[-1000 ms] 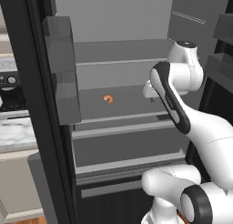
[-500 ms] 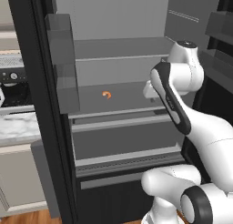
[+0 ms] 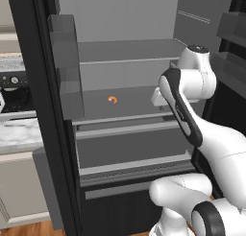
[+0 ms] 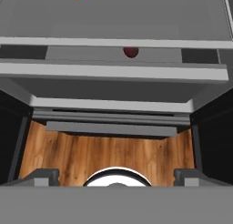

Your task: Fully open the fridge drawer.

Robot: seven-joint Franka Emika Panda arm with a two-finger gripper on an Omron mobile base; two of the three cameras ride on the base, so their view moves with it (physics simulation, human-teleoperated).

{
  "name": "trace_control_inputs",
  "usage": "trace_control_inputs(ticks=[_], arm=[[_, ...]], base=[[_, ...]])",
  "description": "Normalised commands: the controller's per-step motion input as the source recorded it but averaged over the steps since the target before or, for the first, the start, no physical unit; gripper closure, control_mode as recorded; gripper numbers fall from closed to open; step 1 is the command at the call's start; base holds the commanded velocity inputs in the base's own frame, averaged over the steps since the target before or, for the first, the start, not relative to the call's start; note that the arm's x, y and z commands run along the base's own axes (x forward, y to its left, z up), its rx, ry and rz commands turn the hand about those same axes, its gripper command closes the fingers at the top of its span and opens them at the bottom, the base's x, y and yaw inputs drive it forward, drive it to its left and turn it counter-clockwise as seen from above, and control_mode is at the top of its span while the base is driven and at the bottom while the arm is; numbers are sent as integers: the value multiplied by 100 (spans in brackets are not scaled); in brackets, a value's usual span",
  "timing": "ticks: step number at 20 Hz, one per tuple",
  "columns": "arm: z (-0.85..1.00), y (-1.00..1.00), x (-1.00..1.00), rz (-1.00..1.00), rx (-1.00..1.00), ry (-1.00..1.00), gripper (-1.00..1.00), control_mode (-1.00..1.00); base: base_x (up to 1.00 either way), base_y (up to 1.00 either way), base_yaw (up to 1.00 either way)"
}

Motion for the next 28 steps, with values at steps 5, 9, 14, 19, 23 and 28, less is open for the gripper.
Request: trace_control_inputs(ticks=[5, 9, 14, 19, 23, 28], arm=[[-66, 27, 51, 0, -14, -4, -100, -100], [-74, 17, 55, 0, -2, -10, -100, -100], [-68, 5, 60, 0, 1, -12, -100, -100], [-38, 2, 57, 0, 2, -6, -100, -100], [-9, 0, 57, 0, 0, 0, -100, -100], [-18, 0, 49, 0, 0, 0, -100, -100]], base=[[0, 0, 0], [0, 0, 0], [0, 0, 0], [0, 0, 0], [0, 0, 0], [0, 0, 0]])
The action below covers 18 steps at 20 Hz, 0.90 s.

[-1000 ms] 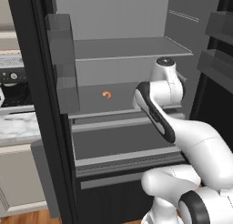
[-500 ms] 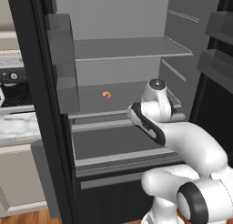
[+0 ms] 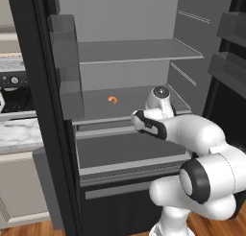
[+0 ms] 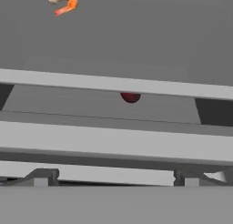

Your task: Fully open the fridge drawer.

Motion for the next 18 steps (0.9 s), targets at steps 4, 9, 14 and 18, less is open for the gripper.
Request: trace_control_inputs(ticks=[4, 9, 14, 18], arm=[[-28, 0, 15, 0, 0, 6, -100, -100], [-21, 0, 4, 0, 0, 8, -100, -100], [-6, 0, 21, 0, 1, 0, -100, -100], [-26, 0, 20, 0, 0, 0, -100, -100]], base=[[0, 0, 0], [0, 0, 0], [0, 0, 0], [0, 0, 0]])
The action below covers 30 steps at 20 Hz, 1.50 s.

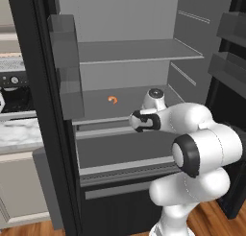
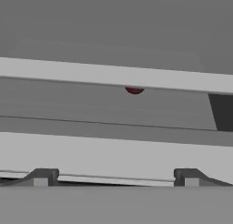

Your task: Fully open the fridge drawer.

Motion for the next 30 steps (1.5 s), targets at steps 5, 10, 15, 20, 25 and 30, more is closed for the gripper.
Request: trace_control_inputs(ticks=[5, 10, 15, 20, 25, 30], arm=[[-22, 0, 27, 0, 0, 0, -100, -100], [-33, 0, 14, 0, 0, 0, -100, -100], [-45, 0, 0, -2, 0, 4, -100, -100], [-56, -2, -18, -6, 0, 16, -100, -100], [-68, -16, -73, -12, 0, 28, -100, -100], [-69, -20, -93, -12, 0, 26, -100, -100]], base=[[0, 0, 0], [0, 0, 0], [0, 0, 0], [0, 0, 0], [0, 0, 0], [0, 0, 0]])
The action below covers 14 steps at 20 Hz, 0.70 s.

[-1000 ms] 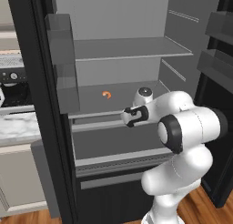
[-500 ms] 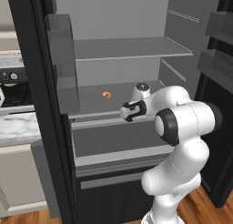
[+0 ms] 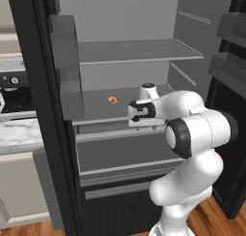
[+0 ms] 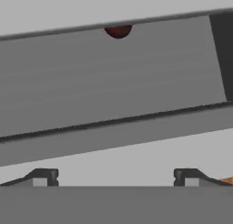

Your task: Fully open the fridge drawer.

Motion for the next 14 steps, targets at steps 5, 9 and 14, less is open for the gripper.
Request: trace_control_inputs(ticks=[5, 9, 14], arm=[[-63, -21, -100, -11, 0, 26, -100, -100], [-64, -22, -100, -10, 0, 27, -100, -100], [-65, -23, -100, -10, 0, 27, -100, -100]], base=[[0, 0, 0], [0, 0, 0], [0, 0, 0]])
